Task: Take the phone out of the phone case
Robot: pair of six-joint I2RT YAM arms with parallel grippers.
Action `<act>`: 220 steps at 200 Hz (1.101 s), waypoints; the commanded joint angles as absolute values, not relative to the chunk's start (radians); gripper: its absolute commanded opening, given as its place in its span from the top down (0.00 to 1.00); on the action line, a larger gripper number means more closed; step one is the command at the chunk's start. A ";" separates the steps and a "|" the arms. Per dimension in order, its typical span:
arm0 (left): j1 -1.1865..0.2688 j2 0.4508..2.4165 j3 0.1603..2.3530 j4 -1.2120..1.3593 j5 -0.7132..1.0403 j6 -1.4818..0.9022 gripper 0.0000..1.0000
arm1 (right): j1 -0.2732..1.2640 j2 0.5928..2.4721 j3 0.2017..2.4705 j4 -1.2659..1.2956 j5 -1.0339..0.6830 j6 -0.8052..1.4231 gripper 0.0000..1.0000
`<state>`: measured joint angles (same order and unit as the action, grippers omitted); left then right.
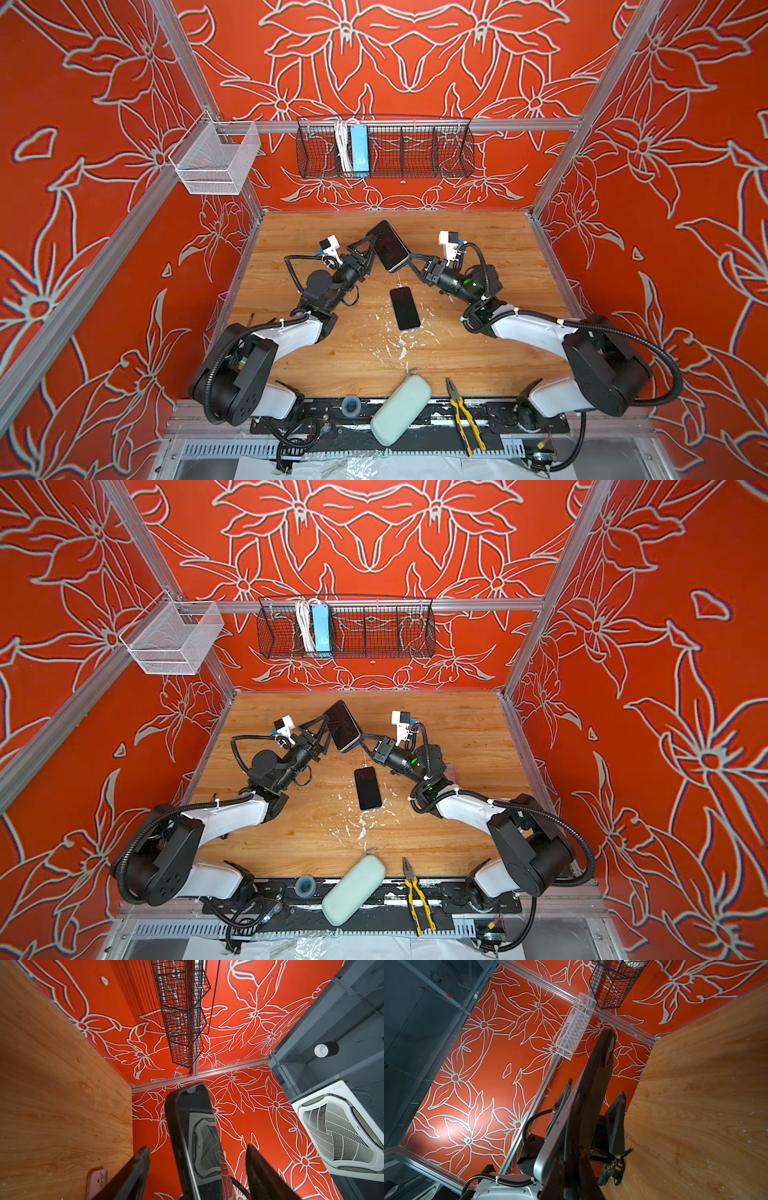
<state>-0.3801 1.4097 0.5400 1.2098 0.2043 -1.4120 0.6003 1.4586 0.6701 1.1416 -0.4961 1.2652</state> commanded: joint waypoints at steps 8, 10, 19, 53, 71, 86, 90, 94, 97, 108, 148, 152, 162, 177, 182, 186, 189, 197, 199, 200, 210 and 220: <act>-0.385 1.376 0.520 1.223 0.212 -1.399 0.26 | 0.594 1.430 0.662 1.249 -0.467 1.281 0.96; -0.385 1.375 0.519 1.222 0.212 -1.398 0.26 | 0.594 1.430 0.662 1.250 -0.466 1.281 0.96; -0.385 1.373 0.518 1.220 0.211 -1.397 0.25 | 0.592 1.426 0.660 1.250 -0.466 1.281 0.96; -0.386 1.362 0.515 1.211 0.210 -1.395 0.21 | 0.591 1.420 0.659 1.250 -0.466 1.282 0.96; -0.387 1.356 0.512 1.207 0.207 -1.393 0.19 | 0.591 1.415 0.657 1.249 -0.466 1.281 0.96; -0.386 1.352 0.511 1.203 0.206 -1.393 0.18 | 0.591 1.413 0.657 1.247 -0.466 1.279 0.96; -0.387 1.352 0.511 1.202 0.206 -1.393 0.18 | 0.591 1.413 0.656 1.246 -0.464 1.279 0.96; -0.386 1.352 0.512 1.201 0.206 -1.392 0.17 | 0.591 1.413 0.655 1.247 -0.463 1.279 0.96; -0.387 1.352 0.512 1.201 0.206 -1.391 0.17 | 0.591 1.413 0.656 1.247 -0.463 1.279 0.96; -0.387 1.350 0.511 1.201 0.206 -1.391 0.17 | 0.591 1.411 0.656 1.247 -0.463 1.279 0.96; -0.386 1.346 0.506 1.197 0.204 -1.390 0.11 | 0.589 1.411 0.657 1.249 -0.463 1.281 0.96; -0.387 1.346 0.504 1.197 0.204 -1.390 0.11 | 0.589 1.411 0.657 1.249 -0.462 1.282 0.96; -0.386 1.343 0.504 1.195 0.202 -1.390 0.11 | 0.589 1.413 0.657 1.249 -0.461 1.281 0.96; -0.387 1.341 0.503 1.193 0.201 -1.388 0.08 | 0.589 1.413 0.657 1.250 -0.461 1.282 0.96; -0.387 1.341 0.503 1.193 0.201 -1.390 0.05 | 0.589 1.413 0.657 1.250 -0.459 1.282 0.96; -0.386 1.341 0.503 1.193 0.200 -1.389 0.03 | 0.589 1.414 0.658 1.250 -0.459 1.283 0.96; -0.387 1.341 0.503 1.193 0.200 -1.389 0.02 | 0.589 1.414 0.657 1.250 -0.459 1.282 0.96; -0.387 1.341 0.503 1.192 0.201 -1.390 0.01 | 0.589 1.414 0.658 1.252 -0.459 1.282 0.96; -0.387 1.341 0.503 1.192 0.201 -1.390 0.01 | 0.588 1.414 0.657 1.252 -0.460 1.282 0.96; -0.387 1.340 0.503 1.192 0.200 -1.390 0.01 | 0.588 1.414 0.657 1.252 -0.459 1.282 0.96; -0.386 1.340 0.503 1.190 0.199 -1.390 0.01 | 0.588 1.413 0.658 1.253 -0.459 1.283 0.96; -0.387 1.338 0.503 1.186 0.202 -1.390 0.00 | 0.588 1.412 0.657 1.253 -0.460 1.284 0.96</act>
